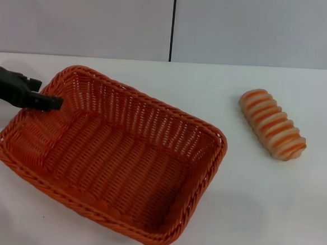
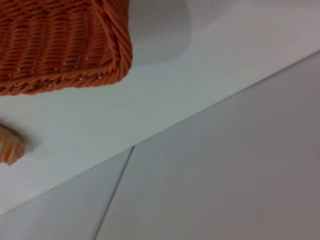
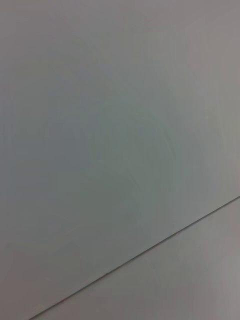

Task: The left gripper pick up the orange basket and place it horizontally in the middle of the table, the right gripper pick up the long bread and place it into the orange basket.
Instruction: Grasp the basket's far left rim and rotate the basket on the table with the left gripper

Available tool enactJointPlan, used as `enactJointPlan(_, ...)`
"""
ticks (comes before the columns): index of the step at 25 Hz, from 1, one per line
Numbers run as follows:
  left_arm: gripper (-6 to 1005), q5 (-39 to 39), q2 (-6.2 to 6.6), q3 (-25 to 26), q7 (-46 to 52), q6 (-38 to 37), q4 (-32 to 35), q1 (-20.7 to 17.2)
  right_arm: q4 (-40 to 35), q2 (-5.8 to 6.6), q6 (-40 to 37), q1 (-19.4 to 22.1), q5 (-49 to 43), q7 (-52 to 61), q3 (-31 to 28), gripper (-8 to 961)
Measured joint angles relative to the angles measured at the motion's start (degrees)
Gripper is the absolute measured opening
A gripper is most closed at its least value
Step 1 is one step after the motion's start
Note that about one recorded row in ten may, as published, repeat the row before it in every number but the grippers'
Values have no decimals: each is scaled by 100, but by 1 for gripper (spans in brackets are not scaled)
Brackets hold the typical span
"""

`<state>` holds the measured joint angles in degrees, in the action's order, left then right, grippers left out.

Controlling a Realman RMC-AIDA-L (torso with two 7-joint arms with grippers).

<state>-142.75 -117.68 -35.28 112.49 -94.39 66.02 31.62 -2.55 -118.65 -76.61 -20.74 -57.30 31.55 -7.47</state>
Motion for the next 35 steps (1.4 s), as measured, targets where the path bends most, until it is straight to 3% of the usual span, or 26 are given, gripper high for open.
enactJointPlan(9,712,-23,1,-216,11,186,-246,20,-23,12,101,-26,0,0,0,537)
enactJointPlan(19,492,-26,-3,-439,26,219,-215,-2,-73,17,151,-32,0,0,-17,542)
enactJointPlan(24,259,-26,-1,-444,71,202,-192,24,-80,16,179,-26,0,0,-17,544)
enactJointPlan(35,207,106,-1,-336,447,153,-75,24,-77,2,221,-17,0,0,-18,550)
